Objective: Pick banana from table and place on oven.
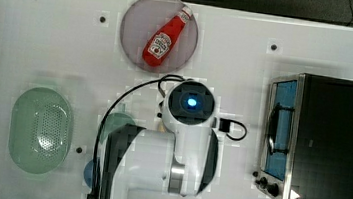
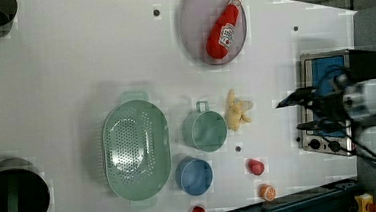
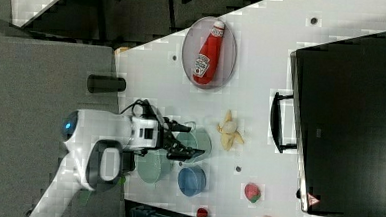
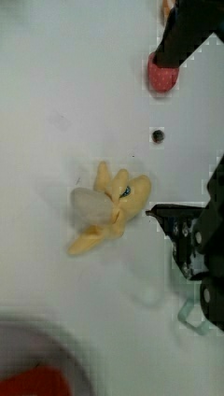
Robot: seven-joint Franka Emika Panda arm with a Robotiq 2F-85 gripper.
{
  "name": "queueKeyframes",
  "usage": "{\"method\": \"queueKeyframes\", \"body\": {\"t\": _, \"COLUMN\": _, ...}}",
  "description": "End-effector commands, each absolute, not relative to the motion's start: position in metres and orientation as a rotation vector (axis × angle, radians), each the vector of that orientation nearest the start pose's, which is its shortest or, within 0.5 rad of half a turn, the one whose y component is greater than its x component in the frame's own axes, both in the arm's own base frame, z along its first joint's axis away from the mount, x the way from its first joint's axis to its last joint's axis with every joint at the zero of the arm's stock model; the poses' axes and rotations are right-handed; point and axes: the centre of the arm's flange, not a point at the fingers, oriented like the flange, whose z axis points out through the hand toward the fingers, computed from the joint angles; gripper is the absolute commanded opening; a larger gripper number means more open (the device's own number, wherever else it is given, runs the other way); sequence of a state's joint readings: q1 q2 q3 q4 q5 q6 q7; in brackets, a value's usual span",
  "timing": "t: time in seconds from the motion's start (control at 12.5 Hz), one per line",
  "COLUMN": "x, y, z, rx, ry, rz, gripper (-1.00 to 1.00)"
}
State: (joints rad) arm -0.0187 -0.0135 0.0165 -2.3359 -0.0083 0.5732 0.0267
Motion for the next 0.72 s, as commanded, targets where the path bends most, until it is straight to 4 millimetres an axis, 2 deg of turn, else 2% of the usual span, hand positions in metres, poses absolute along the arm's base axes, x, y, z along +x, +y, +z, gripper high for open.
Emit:
{"method": "queueKeyframes", "body": {"t": 0.08, "x": 0.495, "y": 0.005, "z": 0.320, "rx": -2.946, "ry": 1.186, "rz": 0.089, "gripper": 1.00}}
{"method": "queueKeyframes", "body": {"t": 0.4, "x": 0.487, "y": 0.012, "z": 0.238, "rx": -2.960, "ry": 1.165, "rz": 0.139, "gripper": 1.00}}
{"method": "queueKeyframes", "body": {"t": 0.72, "x": 0.477, "y": 0.030, "z": 0.182, "rx": -2.972, "ry": 1.111, "rz": 0.169, "gripper": 1.00}}
